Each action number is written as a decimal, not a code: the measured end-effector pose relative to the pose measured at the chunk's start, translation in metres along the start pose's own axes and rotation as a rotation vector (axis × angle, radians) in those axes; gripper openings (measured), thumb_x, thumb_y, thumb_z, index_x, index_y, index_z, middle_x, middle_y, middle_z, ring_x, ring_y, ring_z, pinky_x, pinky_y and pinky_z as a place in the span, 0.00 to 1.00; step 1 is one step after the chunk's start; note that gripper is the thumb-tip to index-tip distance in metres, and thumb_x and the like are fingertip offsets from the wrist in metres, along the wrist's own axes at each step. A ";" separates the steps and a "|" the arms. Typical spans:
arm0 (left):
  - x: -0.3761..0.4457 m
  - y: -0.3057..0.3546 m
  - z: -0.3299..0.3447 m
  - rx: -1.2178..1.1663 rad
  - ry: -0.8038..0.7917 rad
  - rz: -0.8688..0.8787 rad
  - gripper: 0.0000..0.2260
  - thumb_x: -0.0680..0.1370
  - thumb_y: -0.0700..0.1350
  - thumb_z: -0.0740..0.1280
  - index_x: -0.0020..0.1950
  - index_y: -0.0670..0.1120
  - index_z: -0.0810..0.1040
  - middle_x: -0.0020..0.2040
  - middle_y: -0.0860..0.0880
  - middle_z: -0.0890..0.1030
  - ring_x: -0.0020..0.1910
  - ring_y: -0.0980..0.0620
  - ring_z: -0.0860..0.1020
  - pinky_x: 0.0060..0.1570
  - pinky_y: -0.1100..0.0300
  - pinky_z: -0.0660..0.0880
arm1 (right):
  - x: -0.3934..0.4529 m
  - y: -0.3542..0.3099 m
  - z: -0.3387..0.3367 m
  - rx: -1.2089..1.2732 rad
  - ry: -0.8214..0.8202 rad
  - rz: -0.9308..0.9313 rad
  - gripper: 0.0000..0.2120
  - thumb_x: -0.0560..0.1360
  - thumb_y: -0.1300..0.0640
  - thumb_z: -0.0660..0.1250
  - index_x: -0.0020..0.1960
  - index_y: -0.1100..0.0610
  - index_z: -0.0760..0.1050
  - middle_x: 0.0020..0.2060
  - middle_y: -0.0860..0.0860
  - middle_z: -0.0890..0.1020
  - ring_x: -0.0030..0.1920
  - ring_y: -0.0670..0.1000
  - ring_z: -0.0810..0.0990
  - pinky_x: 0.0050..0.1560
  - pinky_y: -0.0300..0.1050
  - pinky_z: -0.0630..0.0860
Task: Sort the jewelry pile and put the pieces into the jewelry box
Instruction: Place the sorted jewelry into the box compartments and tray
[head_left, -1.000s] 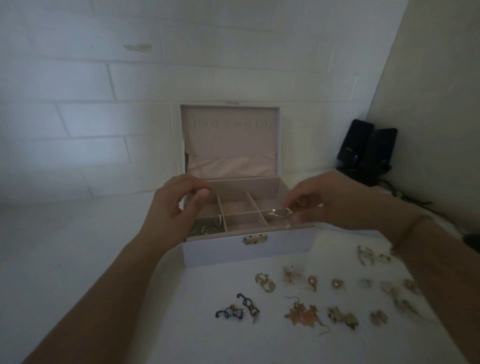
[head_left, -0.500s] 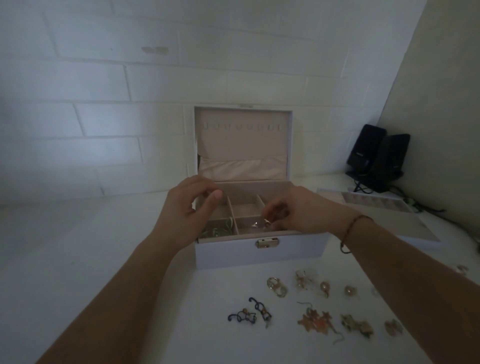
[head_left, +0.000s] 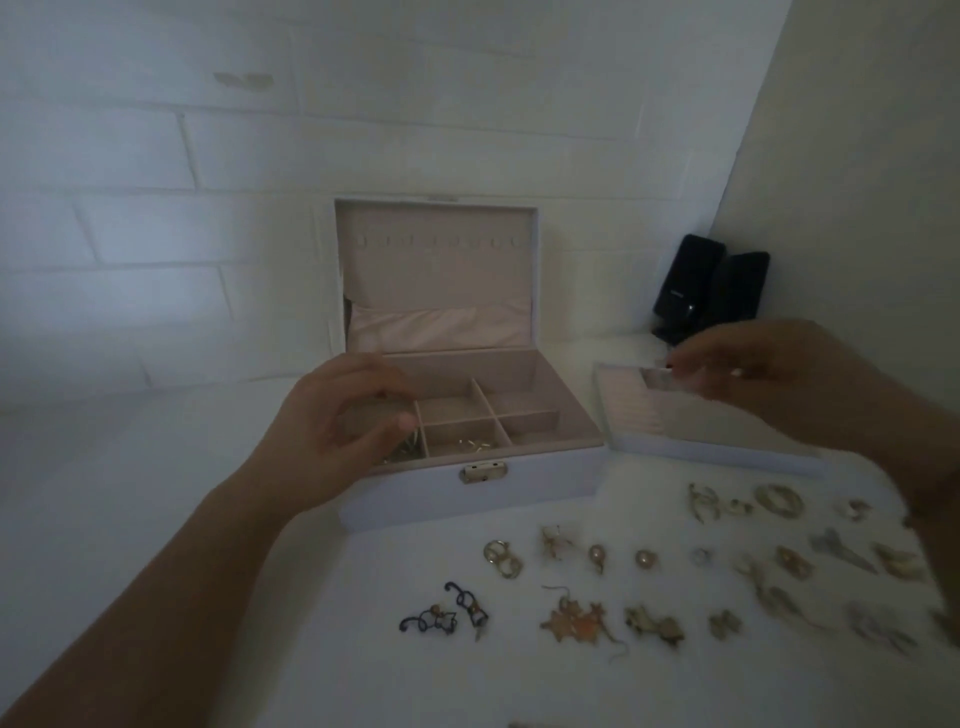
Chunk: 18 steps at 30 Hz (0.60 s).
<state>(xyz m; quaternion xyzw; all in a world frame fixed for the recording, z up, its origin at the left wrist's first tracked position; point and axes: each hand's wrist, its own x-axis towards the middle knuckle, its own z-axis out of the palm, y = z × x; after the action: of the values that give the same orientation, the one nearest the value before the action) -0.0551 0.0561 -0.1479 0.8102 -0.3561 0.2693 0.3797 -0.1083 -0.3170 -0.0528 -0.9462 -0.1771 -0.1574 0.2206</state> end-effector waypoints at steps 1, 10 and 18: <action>-0.002 0.002 0.000 0.008 -0.039 -0.010 0.18 0.76 0.58 0.66 0.55 0.46 0.84 0.55 0.52 0.81 0.57 0.55 0.78 0.58 0.58 0.74 | -0.010 0.012 -0.008 0.032 0.033 0.045 0.08 0.73 0.62 0.70 0.47 0.49 0.80 0.39 0.37 0.83 0.40 0.33 0.79 0.39 0.22 0.71; -0.009 0.012 0.015 0.037 -0.129 -0.091 0.21 0.75 0.70 0.61 0.56 0.57 0.81 0.59 0.58 0.80 0.61 0.57 0.77 0.59 0.54 0.74 | -0.066 0.086 0.015 -0.058 0.048 0.238 0.15 0.74 0.63 0.68 0.46 0.41 0.77 0.42 0.41 0.79 0.41 0.40 0.79 0.38 0.30 0.74; -0.007 0.018 0.017 0.005 -0.084 -0.063 0.24 0.75 0.68 0.62 0.53 0.49 0.82 0.57 0.52 0.81 0.59 0.63 0.77 0.60 0.71 0.70 | -0.066 0.072 0.053 -0.179 -0.157 0.177 0.18 0.74 0.43 0.67 0.63 0.42 0.73 0.56 0.35 0.74 0.59 0.41 0.69 0.62 0.41 0.68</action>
<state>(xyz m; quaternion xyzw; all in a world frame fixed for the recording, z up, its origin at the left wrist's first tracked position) -0.0707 0.0367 -0.1552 0.8326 -0.3453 0.2238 0.3707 -0.1262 -0.3697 -0.1487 -0.9833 -0.0947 -0.0782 0.1340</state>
